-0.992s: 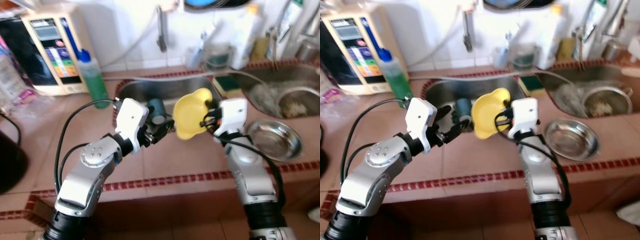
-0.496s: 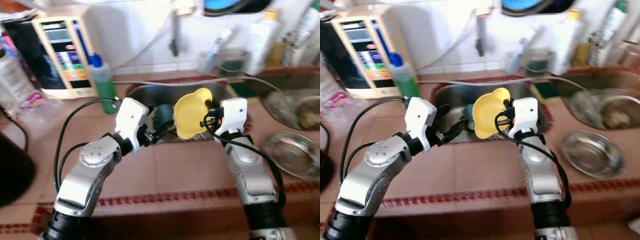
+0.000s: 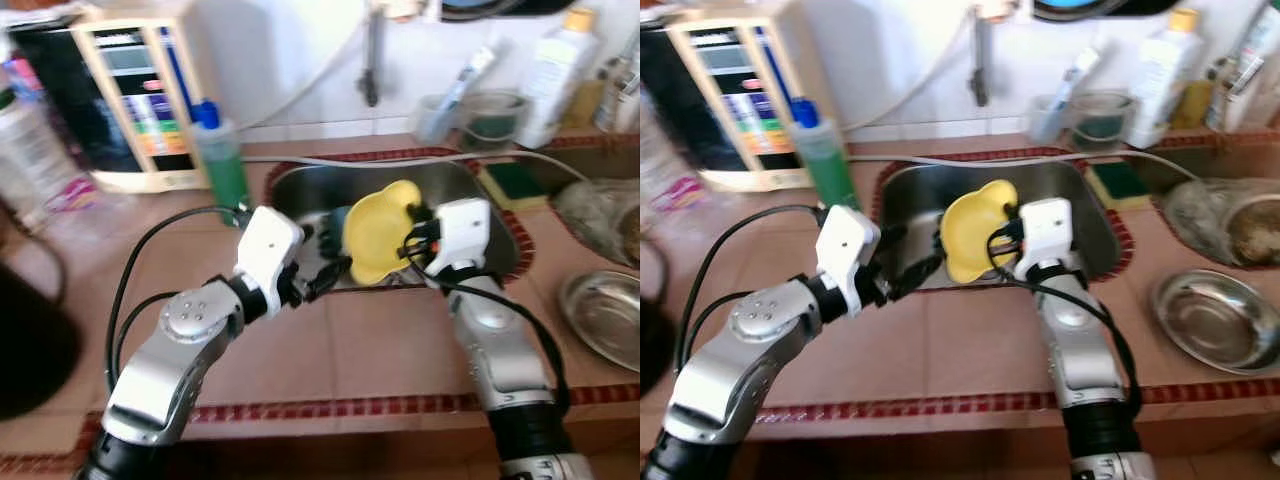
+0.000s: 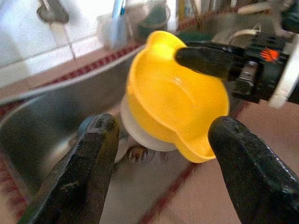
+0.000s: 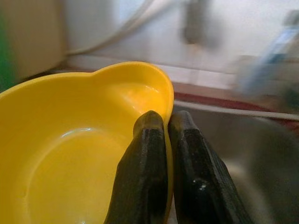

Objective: Kitchen organization

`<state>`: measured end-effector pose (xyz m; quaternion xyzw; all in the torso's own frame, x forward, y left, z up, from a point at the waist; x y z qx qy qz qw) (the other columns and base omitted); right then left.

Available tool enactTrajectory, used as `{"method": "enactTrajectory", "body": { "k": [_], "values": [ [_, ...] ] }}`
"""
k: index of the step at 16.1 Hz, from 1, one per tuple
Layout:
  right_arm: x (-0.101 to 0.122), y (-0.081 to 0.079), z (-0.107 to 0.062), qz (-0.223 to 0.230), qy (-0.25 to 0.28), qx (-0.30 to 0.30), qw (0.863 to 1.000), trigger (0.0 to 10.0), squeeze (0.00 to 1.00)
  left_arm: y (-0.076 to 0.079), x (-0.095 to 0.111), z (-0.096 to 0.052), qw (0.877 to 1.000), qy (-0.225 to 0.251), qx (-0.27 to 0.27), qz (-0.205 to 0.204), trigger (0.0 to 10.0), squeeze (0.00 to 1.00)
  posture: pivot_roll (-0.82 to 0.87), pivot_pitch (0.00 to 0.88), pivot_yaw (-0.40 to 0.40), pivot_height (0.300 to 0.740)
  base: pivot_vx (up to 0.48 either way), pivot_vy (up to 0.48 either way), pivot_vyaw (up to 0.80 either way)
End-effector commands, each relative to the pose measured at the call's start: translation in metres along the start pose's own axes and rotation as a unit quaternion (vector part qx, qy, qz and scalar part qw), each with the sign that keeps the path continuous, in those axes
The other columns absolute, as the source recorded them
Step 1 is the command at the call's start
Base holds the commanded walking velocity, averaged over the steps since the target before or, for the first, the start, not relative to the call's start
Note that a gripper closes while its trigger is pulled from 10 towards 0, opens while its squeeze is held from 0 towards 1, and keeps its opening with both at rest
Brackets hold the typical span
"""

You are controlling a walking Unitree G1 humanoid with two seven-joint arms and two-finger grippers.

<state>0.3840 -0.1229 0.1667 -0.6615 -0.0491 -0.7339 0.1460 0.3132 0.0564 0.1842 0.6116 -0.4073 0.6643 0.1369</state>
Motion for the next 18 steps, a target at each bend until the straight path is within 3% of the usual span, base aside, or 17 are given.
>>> {"method": "enactTrajectory", "body": {
  "k": [1,7,10,14,18],
  "values": [
    [0.004,-0.004,0.004,-0.006,0.005,0.011,1.000,10.0,0.00,0.004,0.002,-0.002,1.000,-0.005,-0.008,0.011,10.0,0.00,-0.08,0.120,0.092,0.740,0.000,0.000,0.00],
    [0.012,-0.001,0.020,-0.032,0.014,0.009,0.999,10.0,0.00,0.015,0.004,-0.013,0.999,-0.021,-0.035,0.032,10.0,0.00,-0.04,0.149,0.134,0.740,0.000,0.000,0.00],
    [0.019,0.018,0.033,-0.037,0.019,-0.055,0.998,10.0,0.00,0.018,0.013,-0.016,0.999,-0.015,-0.043,0.029,10.0,0.00,-0.03,0.157,0.145,0.740,0.000,0.000,0.00],
    [0.019,0.036,0.036,-0.037,0.011,-0.098,0.994,10.0,0.00,0.021,0.016,-0.019,0.998,-0.015,-0.052,0.028,10.0,0.00,-0.02,0.164,0.153,0.740,0.000,0.000,0.00],
    [0.004,0.041,0.034,-0.026,-0.022,-0.113,0.993,10.0,0.00,0.022,0.019,-0.020,0.998,-0.017,-0.059,0.026,10.0,0.00,-0.01,0.182,0.152,0.740,0.000,0.000,0.00]
  ]
}}
Point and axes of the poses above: a point about 5 cm out from each wrist's last joint towards the gripper, its own z axis pointing out of the wrist towards the gripper, its own x axis along the axis of the wrist's last joint, y = z × x, the point moved 5 cm from there along z, pointing out of the wrist towards the gripper, and after that the axes turned 15 degrees about z, right-handed, at the moved point
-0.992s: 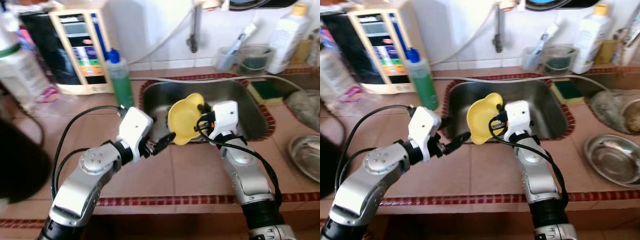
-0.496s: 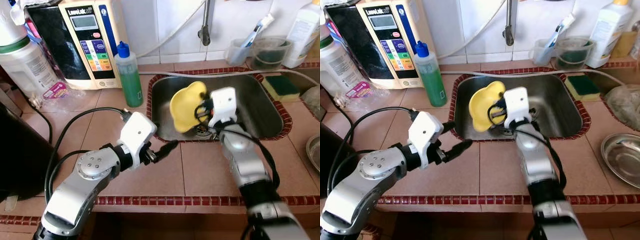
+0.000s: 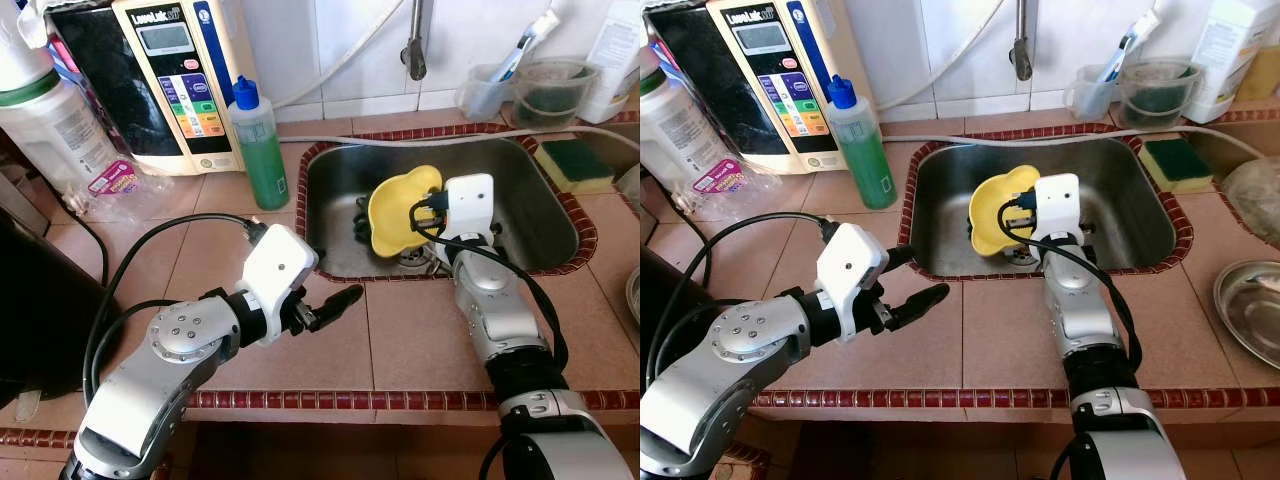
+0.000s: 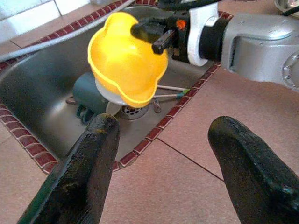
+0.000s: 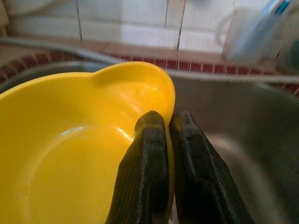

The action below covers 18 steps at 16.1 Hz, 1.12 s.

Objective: Kitchen organization

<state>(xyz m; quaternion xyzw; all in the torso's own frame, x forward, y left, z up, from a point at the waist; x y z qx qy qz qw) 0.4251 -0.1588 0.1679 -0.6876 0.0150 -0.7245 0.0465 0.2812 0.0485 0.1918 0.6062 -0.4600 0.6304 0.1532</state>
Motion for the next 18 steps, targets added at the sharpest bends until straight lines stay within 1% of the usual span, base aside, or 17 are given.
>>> {"method": "enactTrajectory", "body": {
  "k": [1,2,4,6,7,8,9,14,18],
  "values": [
    [-0.006,-0.003,0.003,0.011,-0.022,-0.009,1.000,10.0,0.00,-0.003,0.005,-0.003,1.000,0.004,0.003,-0.003,10.0,0.00,0.00,0.187,0.152,0.740,0.000,0.000,0.00],
    [-0.014,-0.003,0.003,0.034,-0.041,-0.023,0.998,10.0,0.00,-0.005,0.008,-0.004,1.000,0.005,0.006,-0.006,10.0,0.00,0.00,0.190,0.150,0.740,0.000,0.000,0.00],
    [-0.016,-0.006,0.003,0.057,-0.048,-0.021,0.997,10.0,0.00,-0.006,0.007,-0.005,1.000,0.003,0.009,-0.006,10.0,0.00,0.00,0.191,0.149,0.740,0.000,0.000,0.00],
    [-0.016,-0.009,0.005,0.066,-0.053,-0.020,0.996,10.0,0.00,-0.006,0.009,-0.005,1.000,0.003,0.010,-0.010,10.0,0.00,0.01,0.193,0.145,0.740,0.000,0.000,0.00],
    [-0.016,-0.009,0.006,0.072,-0.055,-0.024,0.996,10.0,0.16,-0.007,0.009,-0.006,1.000,0.002,0.012,-0.010,10.0,0.00,0.01,0.191,0.143,0.740,0.000,0.000,0.00],
    [-0.015,-0.008,0.007,0.076,-0.054,-0.026,0.995,10.0,0.92,-0.008,0.008,-0.006,1.000,0.002,0.013,-0.010,10.0,0.00,0.01,0.191,0.143,0.740,0.000,0.000,0.00],
    [-0.014,-0.009,0.007,0.077,-0.052,-0.023,0.995,10.0,1.00,-0.009,0.008,-0.006,1.000,0.001,0.016,-0.011,10.0,0.00,0.01,0.191,0.141,0.740,0.000,0.000,0.00],
    [-0.013,-0.012,0.009,0.087,-0.052,-0.015,0.995,10.0,1.00,-0.011,0.007,-0.007,1.000,-0.002,0.023,-0.011,10.0,0.00,0.02,0.186,0.135,0.740,0.000,0.000,0.00],
    [-0.001,-0.024,0.012,0.096,-0.026,0.008,0.995,10.0,1.00,-0.020,0.006,-0.008,0.999,-0.005,0.045,-0.002,10.0,0.00,0.02,0.175,0.127,0.740,0.000,0.000,0.00]
  ]
}}
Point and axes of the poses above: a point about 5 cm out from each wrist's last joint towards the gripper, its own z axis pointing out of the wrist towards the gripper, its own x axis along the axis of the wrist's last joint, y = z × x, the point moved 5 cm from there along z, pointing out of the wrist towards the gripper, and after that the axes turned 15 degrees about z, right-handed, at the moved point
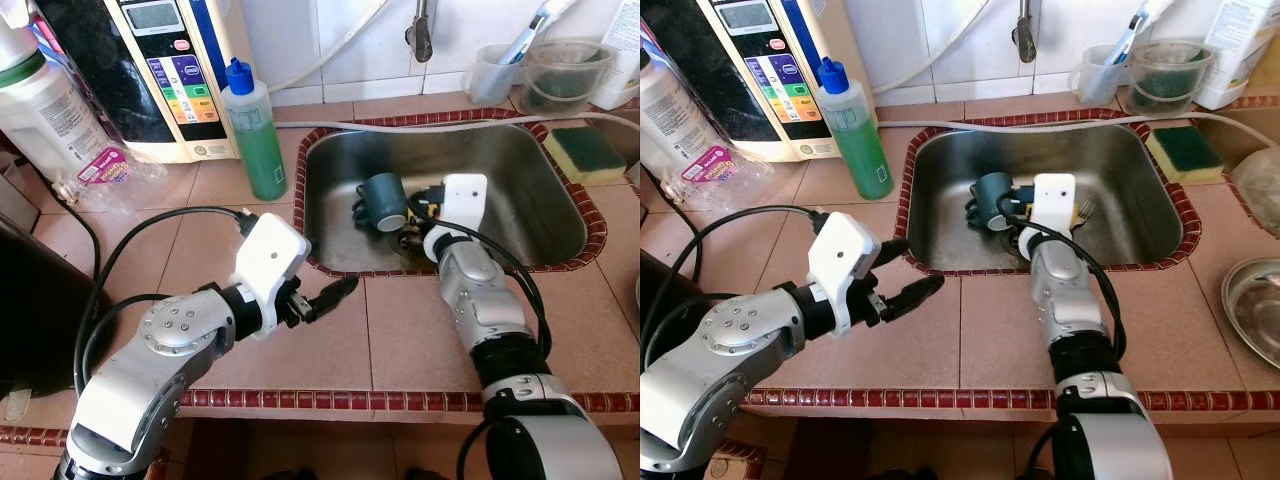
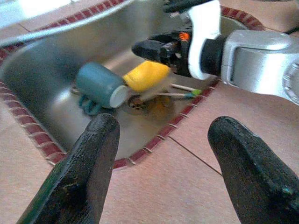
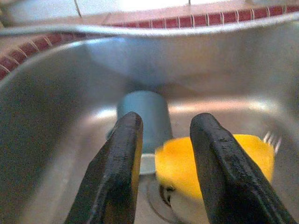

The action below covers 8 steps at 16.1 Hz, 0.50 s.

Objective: Kitchen organization

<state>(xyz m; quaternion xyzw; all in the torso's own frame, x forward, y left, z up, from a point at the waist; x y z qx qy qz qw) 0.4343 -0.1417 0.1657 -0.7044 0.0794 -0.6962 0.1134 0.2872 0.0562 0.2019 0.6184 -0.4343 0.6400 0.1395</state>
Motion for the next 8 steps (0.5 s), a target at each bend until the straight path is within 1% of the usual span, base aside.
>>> {"method": "enactTrajectory", "body": {
  "k": [1,2,3,4,5,6,7,8],
  "values": [
    [0.005,-0.012,0.002,0.007,0.012,0.020,1.000,10.0,1.00,-0.010,0.000,-0.003,1.000,0.000,0.024,0.011,10.0,0.00,0.02,0.169,0.123,0.740,0.000,0.000,0.00],
    [0.008,-0.017,0.001,0.013,0.021,0.030,0.999,10.0,1.00,-0.015,-0.001,-0.003,0.999,-0.003,0.032,0.014,10.0,0.00,0.03,0.164,0.119,0.740,0.000,0.000,0.00],
    [0.013,-0.025,-0.002,0.019,0.039,0.053,0.998,10.0,1.00,-0.032,-0.004,-0.004,0.997,-0.006,0.067,0.024,10.0,0.00,0.02,0.150,0.109,0.740,0.000,0.000,0.00],
    [0.013,-0.025,-0.002,0.019,0.039,0.053,0.998,10.0,1.00,-0.032,-0.004,-0.004,0.997,-0.006,0.067,0.024,10.0,0.00,0.02,0.150,0.109,0.740,0.000,0.000,0.00],
    [0.021,-0.028,-0.005,0.023,0.059,0.068,0.996,10.0,1.00,-0.056,-0.008,-0.005,0.992,-0.012,0.124,0.027,10.0,0.00,0.02,0.128,0.100,0.740,0.000,0.000,0.00],
    [0.024,-0.029,-0.006,0.019,0.068,0.075,0.995,10.0,1.00,-0.066,-0.011,-0.006,0.988,-0.017,0.148,0.025,10.0,0.00,0.02,0.120,0.102,0.740,0.000,0.000,0.00],
    [0.027,-0.024,-0.007,0.011,0.081,0.071,0.994,10.0,1.00,-0.074,-0.020,-0.002,0.984,-0.030,0.175,-0.006,10.0,0.00,0.00,0.094,0.102,0.740,0.000,0.000,0.00],
    [0.027,-0.025,-0.009,0.011,0.086,0.072,0.994,10.0,1.00,-0.078,-0.029,-0.003,0.982,-0.036,0.186,-0.019,10.0,0.00,-0.01,0.084,0.102,0.740,0.000,0.000,0.00]
  ]
}}
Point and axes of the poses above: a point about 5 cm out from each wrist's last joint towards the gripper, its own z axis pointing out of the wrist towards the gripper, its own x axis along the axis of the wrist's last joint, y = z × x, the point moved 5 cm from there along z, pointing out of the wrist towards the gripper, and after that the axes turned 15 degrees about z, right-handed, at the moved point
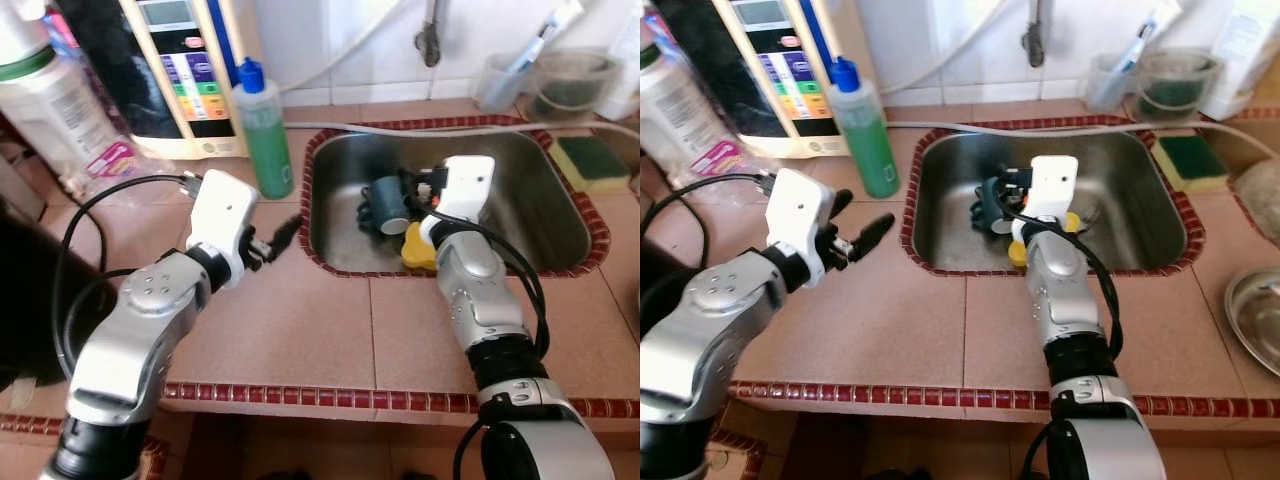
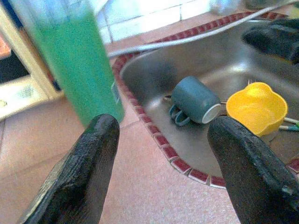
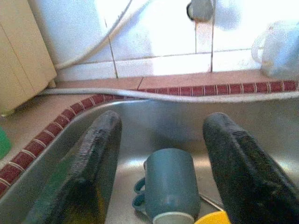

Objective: Kitchen organization

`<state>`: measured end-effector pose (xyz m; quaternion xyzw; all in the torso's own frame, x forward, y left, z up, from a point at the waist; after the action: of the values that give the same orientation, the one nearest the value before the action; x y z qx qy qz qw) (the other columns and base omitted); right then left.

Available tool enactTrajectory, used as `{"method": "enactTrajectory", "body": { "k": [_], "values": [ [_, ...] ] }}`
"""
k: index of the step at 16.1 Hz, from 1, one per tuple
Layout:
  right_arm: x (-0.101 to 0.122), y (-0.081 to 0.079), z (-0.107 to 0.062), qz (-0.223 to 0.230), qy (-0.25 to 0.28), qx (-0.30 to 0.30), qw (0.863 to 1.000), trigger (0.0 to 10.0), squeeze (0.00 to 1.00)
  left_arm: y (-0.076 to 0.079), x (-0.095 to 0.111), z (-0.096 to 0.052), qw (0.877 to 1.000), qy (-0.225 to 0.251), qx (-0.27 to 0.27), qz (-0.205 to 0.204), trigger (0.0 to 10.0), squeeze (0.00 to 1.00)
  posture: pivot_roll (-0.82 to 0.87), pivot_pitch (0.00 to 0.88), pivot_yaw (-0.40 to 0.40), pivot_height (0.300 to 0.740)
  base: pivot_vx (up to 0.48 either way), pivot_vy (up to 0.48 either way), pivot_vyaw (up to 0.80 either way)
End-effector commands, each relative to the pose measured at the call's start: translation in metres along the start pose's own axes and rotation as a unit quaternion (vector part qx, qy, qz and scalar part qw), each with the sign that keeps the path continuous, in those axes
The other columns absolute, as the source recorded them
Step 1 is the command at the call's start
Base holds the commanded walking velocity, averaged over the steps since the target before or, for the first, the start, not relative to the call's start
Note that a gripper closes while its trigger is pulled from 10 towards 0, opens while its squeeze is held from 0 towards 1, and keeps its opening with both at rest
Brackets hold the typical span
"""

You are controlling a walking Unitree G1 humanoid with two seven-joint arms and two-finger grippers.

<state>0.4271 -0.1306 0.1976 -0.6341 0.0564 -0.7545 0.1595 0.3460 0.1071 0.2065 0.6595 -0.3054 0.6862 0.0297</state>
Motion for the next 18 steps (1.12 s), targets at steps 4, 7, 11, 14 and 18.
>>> {"method": "enactTrajectory", "body": {
  "k": [4,7,11,14,18],
  "values": [
    [0.003,-0.012,-0.008,0.013,0.028,0.011,0.999,10.0,1.00,-0.012,-0.037,0.010,0.998,-0.043,0.051,-0.019,10.0,0.00,-0.06,0.024,0.092,0.740,0.000,0.000,0.00],
    [0.001,-0.010,-0.020,-0.002,0.055,0.001,0.998,10.0,1.00,0.008,-0.037,0.023,0.998,0.003,0.057,-0.038,10.0,0.00,-0.08,0.000,0.086,0.740,0.000,0.000,0.00],
    [-0.001,-0.010,-0.045,0.000,0.084,0.002,0.996,10.0,1.00,0.022,-0.040,0.032,0.993,0.051,0.068,-0.077,10.0,0.00,-0.14,0.000,0.110,0.740,0.000,0.000,0.00],
    [-0.003,-0.017,-0.062,-0.014,0.099,0.013,0.995,10.0,0.45,0.020,-0.043,0.023,0.992,0.080,0.085,-0.044,10.0,0.00,-0.17,0.000,0.114,0.740,0.000,0.000,0.00],
    [-0.006,-0.026,-0.077,-0.048,0.097,0.025,0.994,10.0,0.00,0.007,-0.038,0.007,0.989,0.095,0.091,-0.074,10.0,0.00,-0.19,0.000,0.109,0.740,0.000,0.000,0.00]
  ]
}}
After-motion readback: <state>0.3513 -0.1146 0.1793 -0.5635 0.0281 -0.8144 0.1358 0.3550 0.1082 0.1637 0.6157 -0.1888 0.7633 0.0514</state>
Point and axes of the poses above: a point about 5 cm out from each wrist's last joint towards the gripper, its own z axis pointing out of the wrist towards the gripper, its own x axis along the axis of the wrist's last joint, y = z × x, the point moved 5 cm from there along z, pointing out of the wrist towards the gripper, and after that the axes turned 15 degrees about z, right-handed, at the moved point
